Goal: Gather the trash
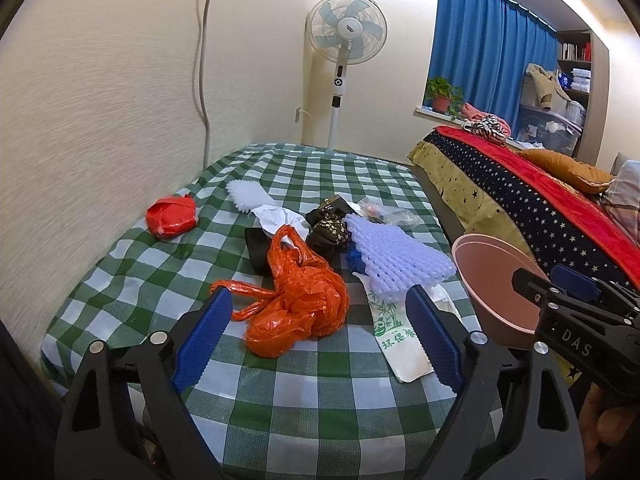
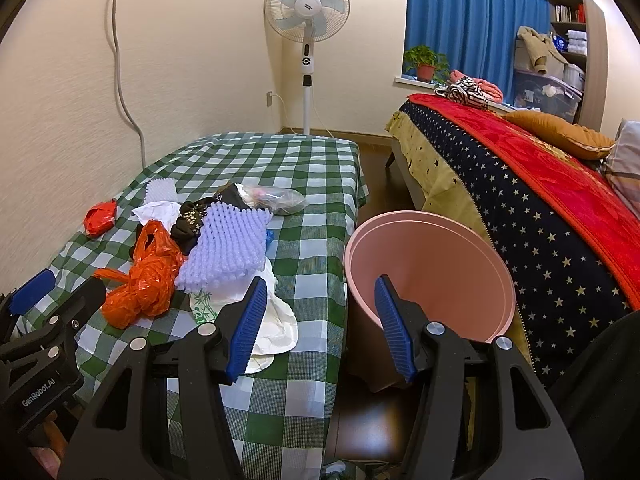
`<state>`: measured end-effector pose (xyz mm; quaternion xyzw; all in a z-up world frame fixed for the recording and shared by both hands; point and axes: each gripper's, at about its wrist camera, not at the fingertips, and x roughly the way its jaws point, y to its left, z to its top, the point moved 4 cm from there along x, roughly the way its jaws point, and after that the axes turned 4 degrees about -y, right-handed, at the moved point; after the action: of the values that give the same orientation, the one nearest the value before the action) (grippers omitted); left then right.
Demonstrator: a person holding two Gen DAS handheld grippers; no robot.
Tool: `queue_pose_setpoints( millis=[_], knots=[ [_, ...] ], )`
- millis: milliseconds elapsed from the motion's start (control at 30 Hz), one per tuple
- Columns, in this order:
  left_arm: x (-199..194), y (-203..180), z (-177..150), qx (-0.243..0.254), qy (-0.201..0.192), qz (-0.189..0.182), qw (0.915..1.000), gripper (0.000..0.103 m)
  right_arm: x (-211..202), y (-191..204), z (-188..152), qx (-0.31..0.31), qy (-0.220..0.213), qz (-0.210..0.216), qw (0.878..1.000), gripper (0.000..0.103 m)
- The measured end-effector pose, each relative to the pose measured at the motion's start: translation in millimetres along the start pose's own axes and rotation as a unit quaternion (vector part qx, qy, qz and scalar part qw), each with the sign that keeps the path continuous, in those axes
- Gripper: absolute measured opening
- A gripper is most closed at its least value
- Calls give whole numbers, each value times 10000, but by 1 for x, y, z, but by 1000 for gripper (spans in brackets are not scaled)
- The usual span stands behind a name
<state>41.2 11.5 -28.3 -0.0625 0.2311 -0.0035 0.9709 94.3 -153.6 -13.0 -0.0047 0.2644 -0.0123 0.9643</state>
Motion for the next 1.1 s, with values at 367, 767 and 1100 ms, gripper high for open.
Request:
queue_pose_setpoints(
  millis=[367, 767, 1100],
  knots=[
    [12, 9, -2, -160, 121, 3, 9998, 62, 5, 3, 10, 289, 8, 402, 9988, 50],
    [54, 7, -9, -277, 467, 9, 9985, 56, 47, 9, 14, 569, 273, 779, 9950, 50],
    [80, 11, -22, -320, 842, -14, 9959, 44, 85, 30, 11, 568, 694, 1118, 9897, 50]
  ],
)
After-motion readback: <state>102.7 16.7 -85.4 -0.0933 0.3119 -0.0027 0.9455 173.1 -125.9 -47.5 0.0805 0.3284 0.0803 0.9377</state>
